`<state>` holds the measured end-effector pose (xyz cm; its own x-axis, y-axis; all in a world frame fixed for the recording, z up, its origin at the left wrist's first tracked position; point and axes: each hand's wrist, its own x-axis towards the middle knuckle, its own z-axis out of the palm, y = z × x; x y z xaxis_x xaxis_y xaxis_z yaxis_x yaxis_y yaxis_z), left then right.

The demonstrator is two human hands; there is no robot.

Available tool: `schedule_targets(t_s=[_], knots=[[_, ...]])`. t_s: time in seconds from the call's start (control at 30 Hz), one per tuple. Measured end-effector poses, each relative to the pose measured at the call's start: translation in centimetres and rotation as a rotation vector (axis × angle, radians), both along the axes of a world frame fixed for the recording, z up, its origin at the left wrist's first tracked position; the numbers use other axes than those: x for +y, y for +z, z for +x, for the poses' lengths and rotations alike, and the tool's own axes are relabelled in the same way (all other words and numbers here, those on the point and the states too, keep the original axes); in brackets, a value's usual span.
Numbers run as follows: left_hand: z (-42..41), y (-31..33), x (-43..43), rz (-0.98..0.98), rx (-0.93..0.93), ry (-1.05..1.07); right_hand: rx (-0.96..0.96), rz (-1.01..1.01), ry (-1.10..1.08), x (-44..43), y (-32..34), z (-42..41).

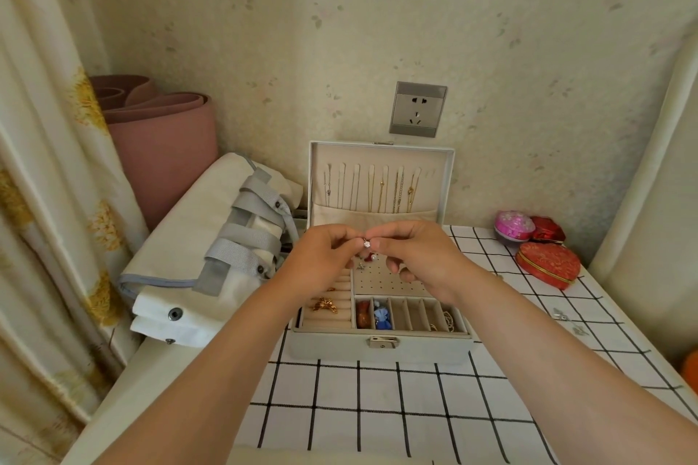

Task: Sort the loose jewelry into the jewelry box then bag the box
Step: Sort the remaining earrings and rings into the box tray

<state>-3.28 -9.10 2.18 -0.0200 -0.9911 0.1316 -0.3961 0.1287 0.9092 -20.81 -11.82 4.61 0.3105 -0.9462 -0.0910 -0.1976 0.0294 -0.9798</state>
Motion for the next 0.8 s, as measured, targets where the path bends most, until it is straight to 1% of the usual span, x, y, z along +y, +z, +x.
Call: schedule_targets(t_s=[0.1,0.2,0.3,0.4,0.5,0.57,0.7,0.73,0.8], knots=[[0.0,0.2,0.0,0.031,0.042,-0.003,0.016,-0.013,0.006,0.1,0.0,0.1],[0.0,0.4,-0.1,0.055,0.112,-0.002,-0.015,0.0,0.005,0.0,0.0,0.1],[0.1,0.4,-0.1,0.015,0.113,0.02,-0.028,-0.014,0.02,-0.1,0.2,-0.1],[0.0,0.4,-0.2,-0.031,0.114,0.051,0.053,-0.113,-0.003,0.0,0.4,0.1],[-0.1,0.3,-0.2,-0.053,0.079,0.059,0.048,-0.241,-0.043,0.1,0.1,0.5],[0.1,-0.1,-0.2,-0.075,-0.026,0.043,0.116,-0.32,-0.039,0.1,-0.5,0.5],[0.8,-1.3,0.3,-0.188,-0.519,0.018,0.517,-0.477,-0.004,-0.3,-2.3,0.2],[1.1,-1.5,0.4,-0.218,-0.61,0.021,0.59,-0.49,0.005,-0.3,-2.7,0.2],[1.5,-1.8,0.6,-0.237,-0.712,0.003,0.706,-0.523,0.013,-0.1,-3.1,0.5]])
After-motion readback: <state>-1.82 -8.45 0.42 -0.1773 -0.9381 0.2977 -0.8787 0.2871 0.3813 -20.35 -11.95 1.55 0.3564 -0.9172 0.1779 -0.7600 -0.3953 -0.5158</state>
